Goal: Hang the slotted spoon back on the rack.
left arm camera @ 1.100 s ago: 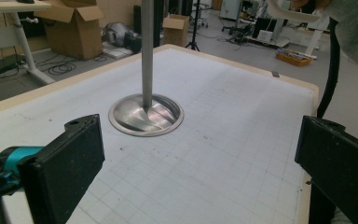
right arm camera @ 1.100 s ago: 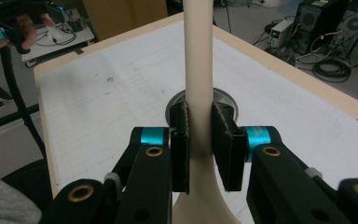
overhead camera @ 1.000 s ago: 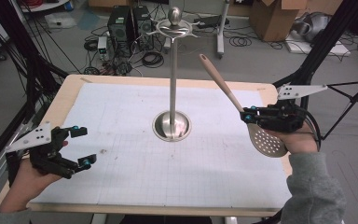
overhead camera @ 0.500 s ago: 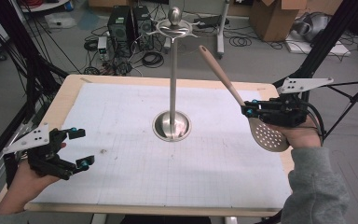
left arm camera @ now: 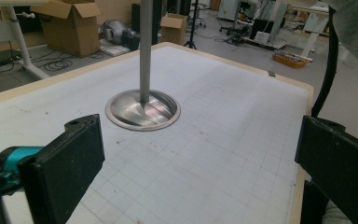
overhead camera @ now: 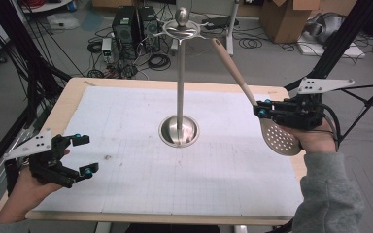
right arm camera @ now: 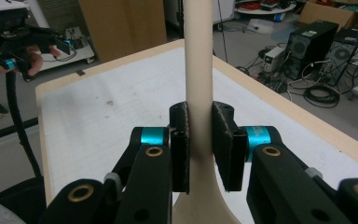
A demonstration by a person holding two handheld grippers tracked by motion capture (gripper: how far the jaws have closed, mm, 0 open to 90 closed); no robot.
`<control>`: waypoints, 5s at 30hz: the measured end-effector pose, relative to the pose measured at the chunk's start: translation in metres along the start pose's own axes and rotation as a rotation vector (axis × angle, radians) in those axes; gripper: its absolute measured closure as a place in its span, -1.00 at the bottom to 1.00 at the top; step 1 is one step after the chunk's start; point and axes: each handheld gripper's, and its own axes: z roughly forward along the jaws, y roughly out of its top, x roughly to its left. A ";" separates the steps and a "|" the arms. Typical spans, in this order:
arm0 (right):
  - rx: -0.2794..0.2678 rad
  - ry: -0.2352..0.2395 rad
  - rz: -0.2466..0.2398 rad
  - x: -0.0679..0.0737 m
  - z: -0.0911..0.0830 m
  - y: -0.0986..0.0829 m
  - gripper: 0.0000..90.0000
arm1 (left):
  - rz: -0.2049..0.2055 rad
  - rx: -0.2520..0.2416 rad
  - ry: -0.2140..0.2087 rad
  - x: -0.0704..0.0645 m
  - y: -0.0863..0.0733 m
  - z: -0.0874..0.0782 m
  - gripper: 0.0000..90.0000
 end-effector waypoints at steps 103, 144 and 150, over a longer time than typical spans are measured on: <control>0.085 0.008 0.043 0.003 0.081 0.010 0.73 | -0.028 0.001 0.013 0.000 -0.005 -0.007 -0.96; 0.117 0.060 0.018 0.003 0.112 0.010 0.73 | -0.029 -0.001 0.030 -0.002 -0.008 -0.017 -0.96; 0.123 0.070 0.014 0.004 0.118 0.012 0.73 | -0.030 -0.001 0.032 -0.002 -0.008 -0.018 -0.96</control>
